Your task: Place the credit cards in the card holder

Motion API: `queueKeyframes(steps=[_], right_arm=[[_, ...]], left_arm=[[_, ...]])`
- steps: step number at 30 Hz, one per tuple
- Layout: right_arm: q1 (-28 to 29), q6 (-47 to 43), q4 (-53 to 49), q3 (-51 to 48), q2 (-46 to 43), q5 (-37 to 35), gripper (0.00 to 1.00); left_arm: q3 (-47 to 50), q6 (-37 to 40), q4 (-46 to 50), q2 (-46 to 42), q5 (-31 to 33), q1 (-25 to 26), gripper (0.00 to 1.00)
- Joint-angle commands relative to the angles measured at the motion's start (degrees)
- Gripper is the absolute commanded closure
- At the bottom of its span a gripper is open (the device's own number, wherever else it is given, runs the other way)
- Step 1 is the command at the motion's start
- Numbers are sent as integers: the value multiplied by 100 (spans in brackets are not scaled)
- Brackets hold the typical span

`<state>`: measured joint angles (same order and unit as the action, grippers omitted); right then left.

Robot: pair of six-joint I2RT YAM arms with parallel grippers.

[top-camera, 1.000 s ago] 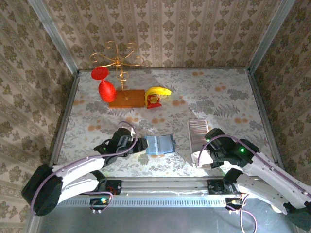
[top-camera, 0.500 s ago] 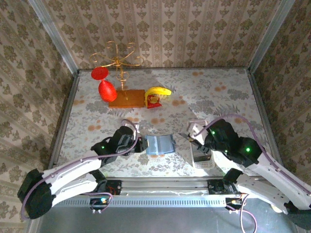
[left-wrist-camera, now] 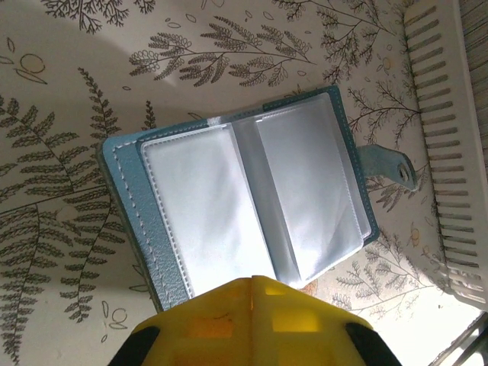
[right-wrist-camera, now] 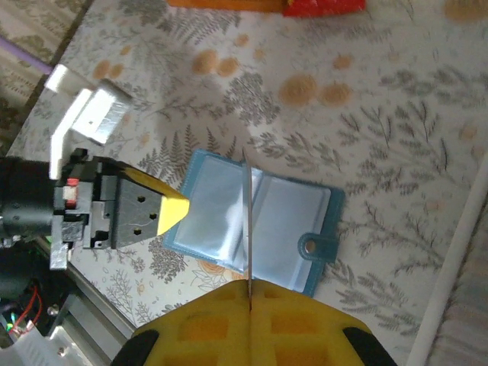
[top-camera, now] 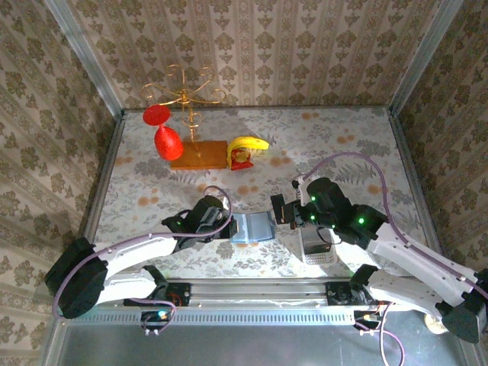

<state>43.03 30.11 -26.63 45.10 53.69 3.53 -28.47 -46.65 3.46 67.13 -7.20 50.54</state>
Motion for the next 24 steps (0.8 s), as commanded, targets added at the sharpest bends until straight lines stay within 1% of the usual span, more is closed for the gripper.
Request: queueKeyframes(steps=[1, 9, 16, 19, 24], right_arm=[[38, 793, 127, -42, 197, -289, 100], [62, 1293, 330, 172, 935, -68, 100], [101, 1935, 827, 166, 1398, 56, 100], [170, 2013, 1038, 148, 1574, 90, 100], [291, 1896, 1491, 139, 1938, 363, 100]], left_arm=[[129, 7, -157, 61, 156, -19, 95], [447, -90, -434, 253, 151, -150, 96], [549, -107, -542, 440, 169, -163, 98], [579, -94, -568, 506, 207, -173, 98], [757, -227, -744, 530, 182, -137, 100]])
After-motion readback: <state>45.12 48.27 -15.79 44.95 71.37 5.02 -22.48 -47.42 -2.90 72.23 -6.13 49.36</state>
